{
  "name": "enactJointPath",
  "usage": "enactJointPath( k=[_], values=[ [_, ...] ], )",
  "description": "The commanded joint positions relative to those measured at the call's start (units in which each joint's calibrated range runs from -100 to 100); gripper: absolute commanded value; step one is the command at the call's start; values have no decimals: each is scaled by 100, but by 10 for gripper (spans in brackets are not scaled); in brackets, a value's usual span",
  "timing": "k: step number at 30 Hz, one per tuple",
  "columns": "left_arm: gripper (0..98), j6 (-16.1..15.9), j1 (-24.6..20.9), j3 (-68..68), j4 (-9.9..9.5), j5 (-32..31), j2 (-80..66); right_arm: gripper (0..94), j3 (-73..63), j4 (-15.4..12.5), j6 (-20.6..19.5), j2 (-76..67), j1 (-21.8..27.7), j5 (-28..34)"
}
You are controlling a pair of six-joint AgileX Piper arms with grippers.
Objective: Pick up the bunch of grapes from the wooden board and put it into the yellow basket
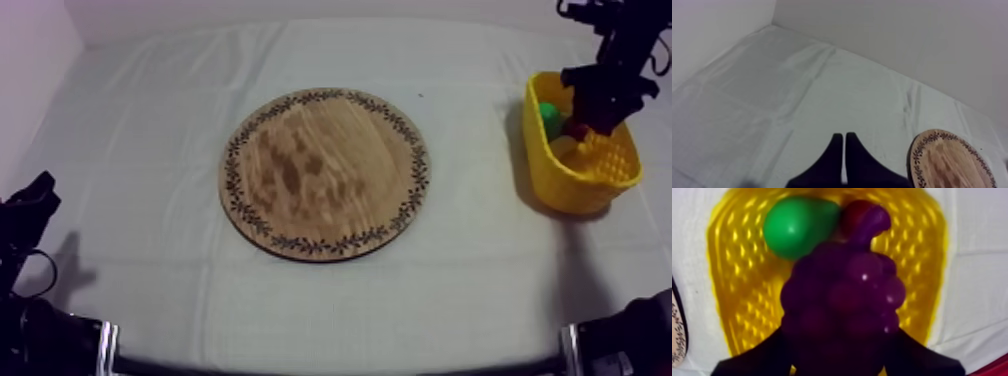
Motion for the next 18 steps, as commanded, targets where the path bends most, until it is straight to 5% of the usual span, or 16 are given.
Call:
enactJointPath(
  k=[1,10,18],
  values=[
    [0,1,2,-4,1,0,2,510,71,-50,12,58,-9,32],
    [0,1,2,-4,1,0,2,752,-60,-257,251,139,2,279],
    [0,1,2,-4,1,0,2,707,-133,-395,382,-416,4,211]
  ],
)
